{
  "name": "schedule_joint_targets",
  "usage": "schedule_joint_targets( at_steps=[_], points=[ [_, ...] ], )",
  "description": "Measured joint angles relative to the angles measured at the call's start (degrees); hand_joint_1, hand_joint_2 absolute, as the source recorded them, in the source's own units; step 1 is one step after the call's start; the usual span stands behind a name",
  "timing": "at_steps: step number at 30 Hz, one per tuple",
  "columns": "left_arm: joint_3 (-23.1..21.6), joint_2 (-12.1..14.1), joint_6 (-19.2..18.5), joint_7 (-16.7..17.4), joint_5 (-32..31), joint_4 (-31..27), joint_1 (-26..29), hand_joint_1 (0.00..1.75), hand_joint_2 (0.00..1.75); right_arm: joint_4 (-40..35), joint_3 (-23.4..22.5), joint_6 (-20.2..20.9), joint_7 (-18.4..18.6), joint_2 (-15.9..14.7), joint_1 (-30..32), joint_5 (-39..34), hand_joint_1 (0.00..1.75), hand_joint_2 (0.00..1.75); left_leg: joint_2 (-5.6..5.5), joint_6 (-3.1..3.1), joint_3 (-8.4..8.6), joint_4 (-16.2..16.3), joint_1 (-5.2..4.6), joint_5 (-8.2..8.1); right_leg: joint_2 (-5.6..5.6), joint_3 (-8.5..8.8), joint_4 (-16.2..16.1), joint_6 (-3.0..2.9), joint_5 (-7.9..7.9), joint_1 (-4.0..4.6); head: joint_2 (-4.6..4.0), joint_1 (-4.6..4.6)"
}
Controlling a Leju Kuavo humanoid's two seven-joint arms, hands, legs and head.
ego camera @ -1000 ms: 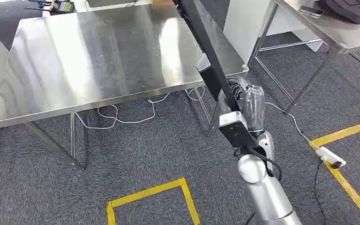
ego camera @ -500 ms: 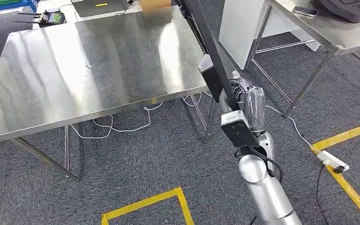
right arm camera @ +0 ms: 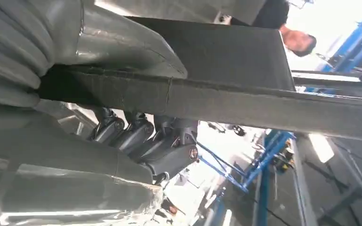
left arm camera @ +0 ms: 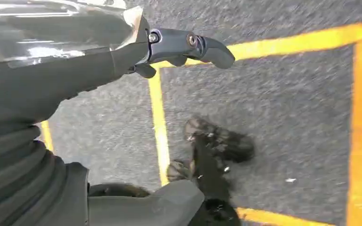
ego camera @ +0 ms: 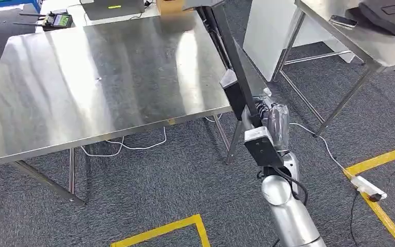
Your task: Take the parts from the cabinet and place them on the table.
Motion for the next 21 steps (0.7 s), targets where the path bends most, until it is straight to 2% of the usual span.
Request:
schedule_joint_targets(
  at_steps=[1,2,3,4,5,6,7,9,10,11,13,14,15,16,17,18,19,20,21],
  points=[
    [-0.2,-0.1,0.5,0.5,-0.2,0.0,0.1,0.00,1.75,0.1,0.0,0.0,0.1,0.0,0.0,0.2,1.75,1.75,-0.07,-0.30,0.44,0.0,0.19,-0.43,-0.02,0.11,-2.3,0.72,1.58,-0.35,0.00,-0.02],
    [-0.4,-0.2,0.6,0.7,-0.4,0.0,0.2,0.00,1.75,0.1,0.0,-0.1,0.3,-0.1,-0.1,0.8,1.75,1.75,-0.12,-0.65,1.02,0.1,0.42,-0.87,-0.04,1.25,-6.4,2.02,4.50,-0.80,0.00,0.00],
    [-0.6,-0.2,0.6,0.8,-0.5,0.0,0.2,0.00,1.75,0.1,0.0,-0.2,0.5,-0.1,-0.1,1.5,1.75,1.75,-0.20,-1.07,1.70,0.1,0.70,-1.41,-0.08,3.14,-12.0,3.45,8.16,-1.29,0.00,0.00],
    [-0.8,-0.2,0.6,0.8,-0.6,0.0,0.2,0.00,1.75,0.2,0.0,-0.2,0.7,-0.2,-0.1,2.0,1.75,1.75,-0.23,-1.72,1.86,0.1,0.65,-1.95,-0.28,4.40,-16.5,3.99,10.99,-1.68,0.00,0.11],
    [-0.8,-0.2,0.6,0.9,-0.6,0.0,0.2,0.00,1.75,0.4,0.1,-0.3,0.9,-0.2,-0.2,2.2,1.75,1.75,-0.64,-2.18,2.10,0.4,0.66,-2.31,-0.31,4.11,-16.2,2.47,8.70,-1.06,0.00,0.20],
    [-0.9,-0.2,0.5,0.9,-0.7,0.0,-0.1,0.00,1.75,0.4,0.1,-0.3,1.1,-0.2,-0.3,2.5,1.75,1.75,-0.64,-2.73,1.76,0.4,0.53,-2.67,-0.20,4.87,-15.9,1.01,8.89,-0.72,0.00,0.20],
    [-0.9,-0.2,0.2,0.9,-0.8,0.0,-0.1,0.00,1.75,0.4,0.0,-0.5,1.5,-0.3,0.0,2.9,1.75,1.75,-0.63,-2.97,2.15,0.7,0.47,-2.71,-0.25,4.57,-16.0,0.34,9.89,-0.80,0.00,-0.11],
    [-1.1,-0.2,0.0,0.8,-0.9,0.0,0.0,0.00,1.75,0.5,0.0,-0.9,1.7,-0.3,0.1,3.2,1.75,1.75,-0.61,-3.26,2.12,0.7,0.76,-3.00,-0.42,5.14,-15.9,-0.28,9.96,-1.19,0.00,-0.22],
    [-1.2,-0.2,-0.3,0.8,-1.0,0.0,0.0,0.00,1.75,0.4,0.0,-1.0,1.7,-0.3,-0.1,3.3,1.75,1.75,-0.27,-3.55,1.78,2.0,0.94,-3.46,-0.45,5.44,-16.1,-0.54,9.81,-1.17,0.00,-0.22],
    [-1.3,-0.2,-0.4,0.8,-1.1,0.0,0.0,0.00,1.75,0.4,0.0,-1.1,1.7,-0.3,-0.3,3.4,1.75,1.75,0.09,-3.81,0.07,5.2,0.97,-4.55,-0.57,5.52,-16.1,-0.87,9.59,-1.10,0.00,-0.28],
    [-1.4,-0.3,-0.5,0.7,-1.4,0.0,0.0,0.00,1.75,0.5,0.0,-1.1,1.7,-0.3,-0.2,3.4,1.75,1.75,0.24,-4.24,-5.26,14.3,0.97,-8.82,-0.97,5.60,-16.1,-1.35,9.27,-0.75,0.00,-0.24],
    [-1.4,-0.3,-0.5,0.7,-1.4,0.0,0.1,0.00,1.75,0.5,0.0,-1.1,1.8,-0.3,0.0,3.4,1.75,1.75,0.25,-4.26,-7.58,17.7,0.97,-10.21,-1.12,5.62,-16.1,-1.54,9.14,-0.58,0.00,-0.33],
    [-1.4,-0.3,-0.5,0.7,-1.4,0.0,0.2,0.00,1.75,0.5,0.0,-1.1,1.9,-0.3,0.1,3.4,1.75,1.75,0.26,-4.13,-9.22,19.2,0.96,-10.01,-1.26,5.75,-16.1,-1.63,9.06,-0.40,0.00,-0.26],
    [-1.4,-0.3,-0.5,0.7,-1.4,0.0,0.2,0.00,1.75,0.5,0.0,-1.1,1.9,-0.3,0.1,3.4,1.75,1.75,0.29,-3.85,-9.23,17.8,0.94,-8.51,-1.44,5.89,-16.1,-1.77,8.95,-0.26,0.00,-0.28],
    [-1.4,-0.2,-0.5,0.7,-1.4,0.0,0.2,0.00,1.75,0.5,0.0,-1.1,1.9,-0.3,0.1,3.4,1.75,1.75,0.40,-3.49,-8.09,14.4,0.93,-5.99,-1.63,6.12,-16.1,-1.90,8.86,-0.15,0.00,-0.33],
    [-1.5,-0.2,-0.5,0.7,-1.4,0.0,0.2,0.00,1.75,0.5,0.0,-1.1,1.9,-0.3,0.1,3.4,1.75,1.75,0.71,-3.07,-6.01,9.3,0.87,-2.81,-1.93,6.39,-16.1,-1.98,8.76,-0.01,0.00,-0.28],
    [-1.5,-0.2,-0.5,0.7,-1.4,0.0,0.2,0.00,1.75,0.5,0.0,-1.1,1.9,-0.3,0.1,3.4,1.75,1.75,2.19,-2.40,-3.68,3.9,0.58,0.25,-2.18,6.61,-16.1,-1.85,8.59,0.05,0.00,-0.31],
    [-1.5,-0.2,-0.5,0.7,-1.4,0.0,0.1,0.00,1.75,0.5,0.0,-1.1,1.9,-0.3,0.1,3.4,1.75,1.75,4.07,-1.99,-3.56,2.2,0.05,0.05,-2.38,6.81,-16.0,-1.78,8.55,0.30,0.00,-0.15],
    [-1.6,-0.2,-0.5,0.4,-1.4,0.0,-0.1,0.00,1.75,0.5,0.0,-1.1,1.8,-0.4,0.0,3.3,1.75,1.75,3.93,-2.10,-3.90,2.2,-0.06,-1.41,-2.66,6.68,-16.1,-1.57,8.47,0.31,0.00,-0.18]
  ],
)
